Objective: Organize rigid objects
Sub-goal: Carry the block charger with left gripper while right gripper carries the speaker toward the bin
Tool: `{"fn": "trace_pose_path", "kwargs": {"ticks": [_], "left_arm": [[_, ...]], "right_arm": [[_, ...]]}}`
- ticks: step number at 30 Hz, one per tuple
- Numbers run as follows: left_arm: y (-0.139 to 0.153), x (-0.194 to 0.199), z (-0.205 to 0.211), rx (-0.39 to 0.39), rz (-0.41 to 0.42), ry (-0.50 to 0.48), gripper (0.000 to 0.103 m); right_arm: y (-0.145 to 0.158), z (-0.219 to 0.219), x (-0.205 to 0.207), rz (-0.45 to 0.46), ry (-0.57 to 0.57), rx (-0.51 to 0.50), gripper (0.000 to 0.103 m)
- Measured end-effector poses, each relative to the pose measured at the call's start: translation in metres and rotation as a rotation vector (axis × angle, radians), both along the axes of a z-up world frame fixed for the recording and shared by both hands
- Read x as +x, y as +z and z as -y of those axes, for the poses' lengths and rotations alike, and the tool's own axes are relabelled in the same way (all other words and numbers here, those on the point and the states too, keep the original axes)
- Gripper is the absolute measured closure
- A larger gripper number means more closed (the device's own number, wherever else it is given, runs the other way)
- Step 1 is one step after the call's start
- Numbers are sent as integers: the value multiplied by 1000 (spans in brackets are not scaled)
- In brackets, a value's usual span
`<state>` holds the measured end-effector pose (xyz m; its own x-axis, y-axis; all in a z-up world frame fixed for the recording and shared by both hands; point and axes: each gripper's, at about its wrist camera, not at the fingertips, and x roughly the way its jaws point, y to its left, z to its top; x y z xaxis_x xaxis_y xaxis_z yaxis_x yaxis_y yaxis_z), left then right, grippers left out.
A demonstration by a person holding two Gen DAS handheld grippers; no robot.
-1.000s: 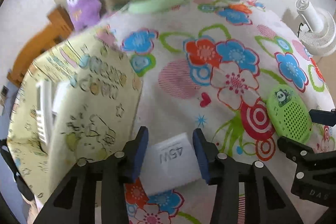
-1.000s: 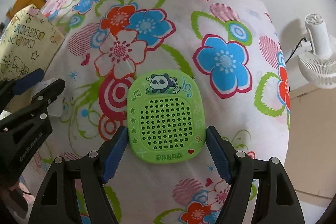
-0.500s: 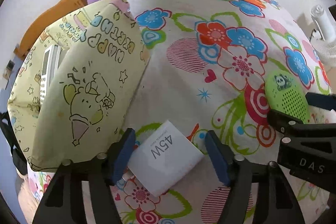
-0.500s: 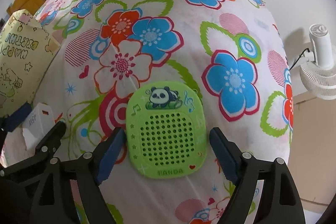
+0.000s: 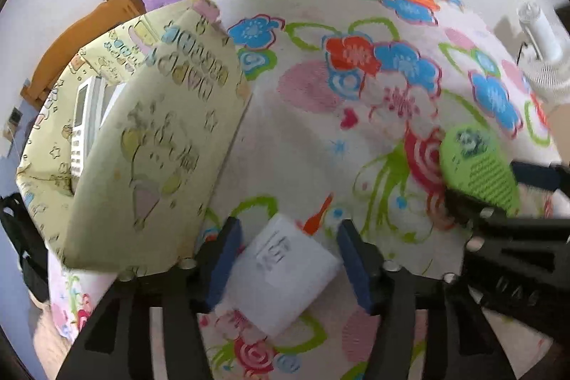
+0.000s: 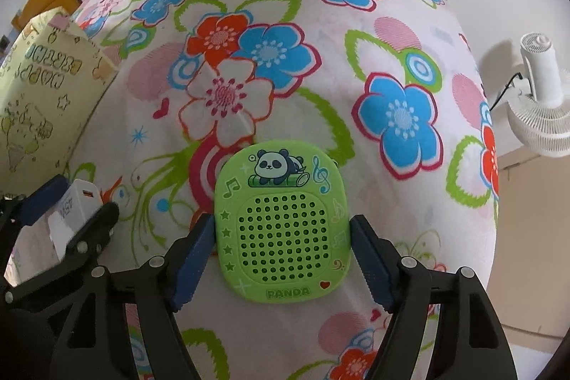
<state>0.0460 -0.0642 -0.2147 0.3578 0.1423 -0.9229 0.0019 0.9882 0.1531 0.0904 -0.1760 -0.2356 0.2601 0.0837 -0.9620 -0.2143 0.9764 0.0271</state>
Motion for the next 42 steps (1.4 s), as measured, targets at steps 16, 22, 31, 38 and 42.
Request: {"fn": "trace_pose_path", "kwargs": {"ticks": [16, 22, 31, 38, 42], "left_arm": [[-5, -20, -5, -53, -18, 39, 28], [-11, -33, -17, -73, -46, 85, 5], [-6, -35, -11, -145, -31, 50, 37], [-2, -35, -4, -171, -26, -13, 55], [1, -37, -6, -188, -28, -26, 56]], "right_arm": [[5, -13, -28, 0, 52, -10, 25], [4, -13, -32, -13, 48, -14, 25], [3, -12, -29, -19, 41, -9, 25], [5, -13, -31, -14, 42, -2, 25], [6, -14, -32, -11, 34, -7, 25]]}}
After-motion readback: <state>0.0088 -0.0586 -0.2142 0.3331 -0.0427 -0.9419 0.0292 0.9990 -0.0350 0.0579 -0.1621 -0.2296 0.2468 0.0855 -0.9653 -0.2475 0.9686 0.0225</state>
